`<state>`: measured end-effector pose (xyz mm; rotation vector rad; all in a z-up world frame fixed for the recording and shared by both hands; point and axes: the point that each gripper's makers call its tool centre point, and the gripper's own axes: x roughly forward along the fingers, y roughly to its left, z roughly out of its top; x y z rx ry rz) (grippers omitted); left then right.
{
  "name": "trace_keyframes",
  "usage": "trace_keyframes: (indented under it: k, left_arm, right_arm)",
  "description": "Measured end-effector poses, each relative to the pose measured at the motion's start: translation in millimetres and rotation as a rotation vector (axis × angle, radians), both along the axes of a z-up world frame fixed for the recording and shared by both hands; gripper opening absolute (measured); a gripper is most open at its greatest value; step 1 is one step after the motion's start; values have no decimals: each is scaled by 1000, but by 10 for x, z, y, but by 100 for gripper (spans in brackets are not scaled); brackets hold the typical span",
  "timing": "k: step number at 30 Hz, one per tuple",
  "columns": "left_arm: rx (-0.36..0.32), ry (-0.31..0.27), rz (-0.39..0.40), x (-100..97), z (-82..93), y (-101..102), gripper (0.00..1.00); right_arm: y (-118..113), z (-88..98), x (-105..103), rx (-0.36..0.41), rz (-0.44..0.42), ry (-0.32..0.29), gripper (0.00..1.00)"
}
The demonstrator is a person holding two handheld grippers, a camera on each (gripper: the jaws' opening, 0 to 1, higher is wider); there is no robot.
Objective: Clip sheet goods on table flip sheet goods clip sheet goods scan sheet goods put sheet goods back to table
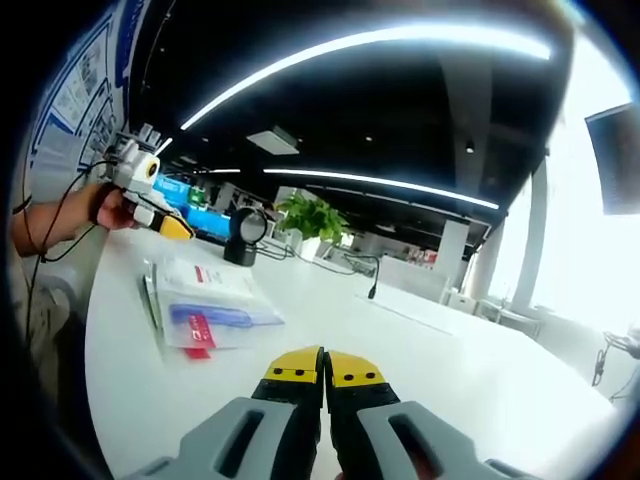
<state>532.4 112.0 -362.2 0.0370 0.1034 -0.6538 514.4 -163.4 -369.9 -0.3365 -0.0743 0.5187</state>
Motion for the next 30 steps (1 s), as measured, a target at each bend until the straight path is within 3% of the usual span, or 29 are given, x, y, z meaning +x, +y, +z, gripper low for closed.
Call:
trace_keyframes:
  k: [1,4,30]
  left_arm:
    - [-18,32,-2,-10,-23,-22,1]
    - [-35,53,-15,-12,-22,-77,1]
    - [-59,153,-46,-14,-34,-372,1]
  right_arm:
    - [1,1,-2,0,0,-1,0]
    - [-2,-2,3,-4,1,-2,0]
    - [4,-4,3,-22,8,-14,0]
